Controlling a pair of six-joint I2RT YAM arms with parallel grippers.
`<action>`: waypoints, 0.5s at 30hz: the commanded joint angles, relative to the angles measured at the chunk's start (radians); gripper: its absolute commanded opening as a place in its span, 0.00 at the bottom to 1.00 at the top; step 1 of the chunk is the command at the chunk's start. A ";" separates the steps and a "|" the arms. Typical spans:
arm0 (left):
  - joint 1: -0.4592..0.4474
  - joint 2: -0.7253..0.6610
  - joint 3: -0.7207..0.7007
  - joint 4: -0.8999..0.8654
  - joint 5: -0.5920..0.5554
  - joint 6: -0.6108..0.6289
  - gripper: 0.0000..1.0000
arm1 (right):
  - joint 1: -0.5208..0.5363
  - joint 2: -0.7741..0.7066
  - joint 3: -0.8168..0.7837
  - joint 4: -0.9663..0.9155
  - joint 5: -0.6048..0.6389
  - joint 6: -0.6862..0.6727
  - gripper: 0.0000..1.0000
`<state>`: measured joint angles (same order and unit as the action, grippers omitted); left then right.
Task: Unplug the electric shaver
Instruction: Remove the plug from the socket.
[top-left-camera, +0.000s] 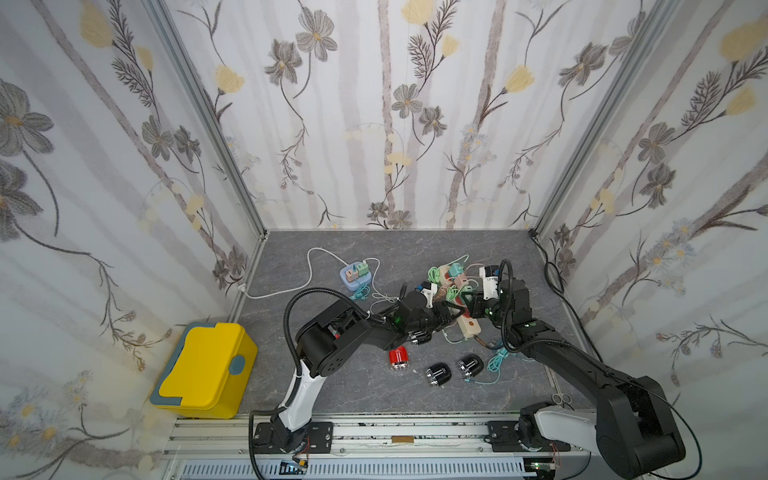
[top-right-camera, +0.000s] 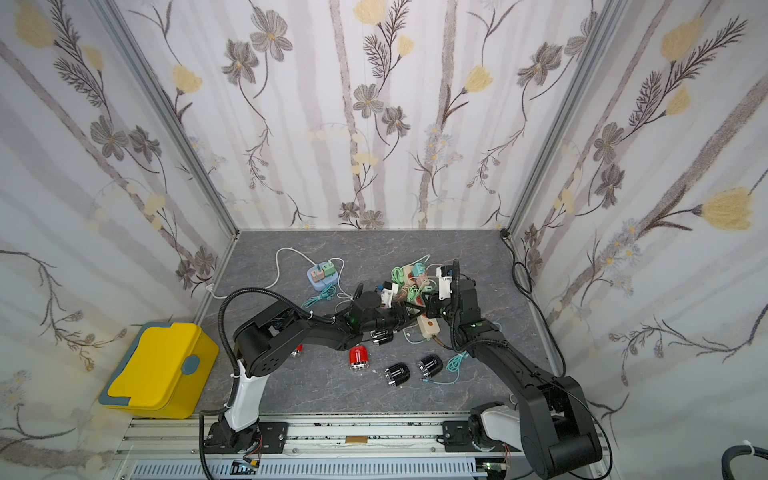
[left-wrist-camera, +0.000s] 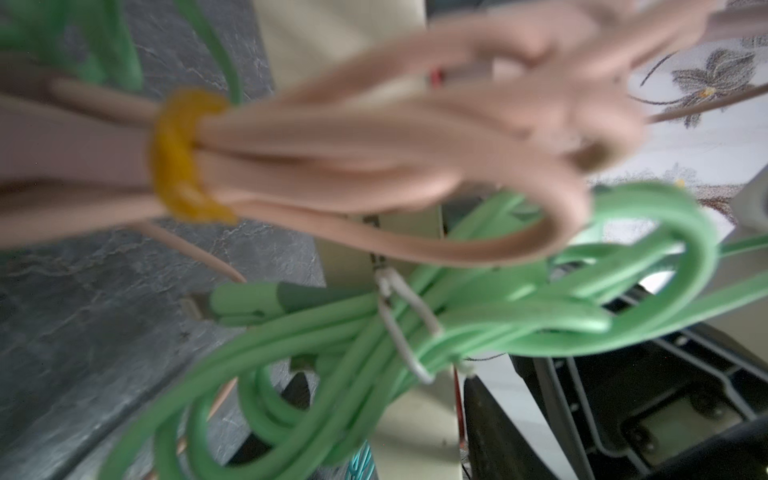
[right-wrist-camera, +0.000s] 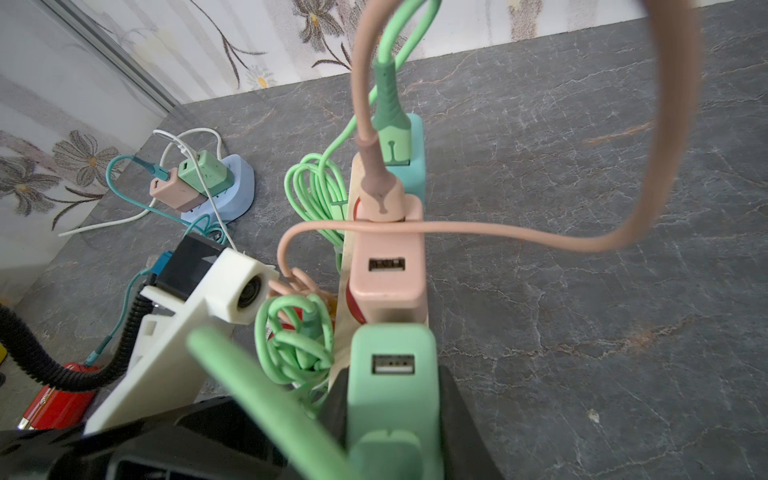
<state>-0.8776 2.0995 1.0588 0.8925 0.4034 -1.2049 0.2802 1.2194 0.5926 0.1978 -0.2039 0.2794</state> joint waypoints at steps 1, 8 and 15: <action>0.002 0.014 0.023 0.002 0.000 -0.002 0.53 | 0.003 -0.011 -0.003 0.120 -0.028 0.015 0.14; 0.005 0.044 0.036 0.035 0.006 -0.024 0.48 | 0.008 -0.008 -0.016 0.138 -0.030 0.028 0.14; 0.003 0.037 0.034 0.070 0.016 0.005 0.34 | 0.010 -0.003 -0.028 0.161 -0.036 0.055 0.13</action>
<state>-0.8753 2.1418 1.0882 0.9314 0.4232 -1.2259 0.2878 1.2190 0.5652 0.2157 -0.2031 0.3023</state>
